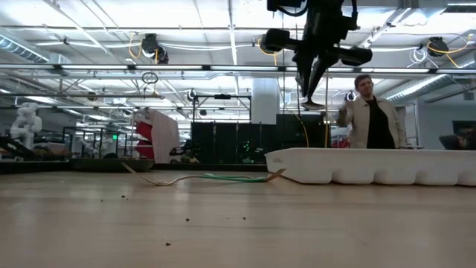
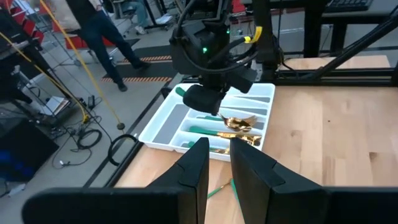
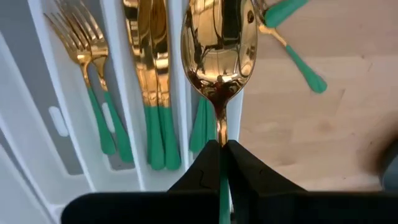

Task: Sort silverware
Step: Put the green spoon into the left slot of the white silverware tray

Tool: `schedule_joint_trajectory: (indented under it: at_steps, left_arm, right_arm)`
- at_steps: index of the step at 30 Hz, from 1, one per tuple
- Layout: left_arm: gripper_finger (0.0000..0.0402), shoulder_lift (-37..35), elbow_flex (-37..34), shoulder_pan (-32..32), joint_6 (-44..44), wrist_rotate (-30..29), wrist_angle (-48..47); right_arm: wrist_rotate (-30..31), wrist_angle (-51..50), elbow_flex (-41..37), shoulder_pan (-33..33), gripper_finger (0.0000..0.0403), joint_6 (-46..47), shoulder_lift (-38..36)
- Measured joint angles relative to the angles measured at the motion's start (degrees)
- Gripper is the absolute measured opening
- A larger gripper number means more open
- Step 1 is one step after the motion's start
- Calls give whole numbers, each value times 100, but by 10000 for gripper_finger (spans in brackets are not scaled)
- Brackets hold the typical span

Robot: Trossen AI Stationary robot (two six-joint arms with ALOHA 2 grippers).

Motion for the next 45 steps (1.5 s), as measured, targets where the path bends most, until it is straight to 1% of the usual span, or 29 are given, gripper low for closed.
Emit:
schedule_joint_trajectory:
  at_steps: [8,12,16,30,38,45]
  left_arm:
    - [74,0,0,129,2,0,-14]
    - [74,0,0,167,4,0,-17]
    - [74,0,0,167,9,0,-18]
    - [74,0,0,167,41,2,-193]
    - [74,0,0,163,2,-11,-503]
    - [74,0,0,271,0,-23,-630]
  right_arm:
    - [-548,236,0,-239,0,-320,59]
    - [-582,176,2,-332,0,-363,303]
    - [-825,195,2,-387,0,-485,531]
    - [-864,604,0,-712,0,-716,1148]
    - [-844,716,-2,-885,0,-823,1410]
    - [-849,771,-2,-905,0,-848,1646]
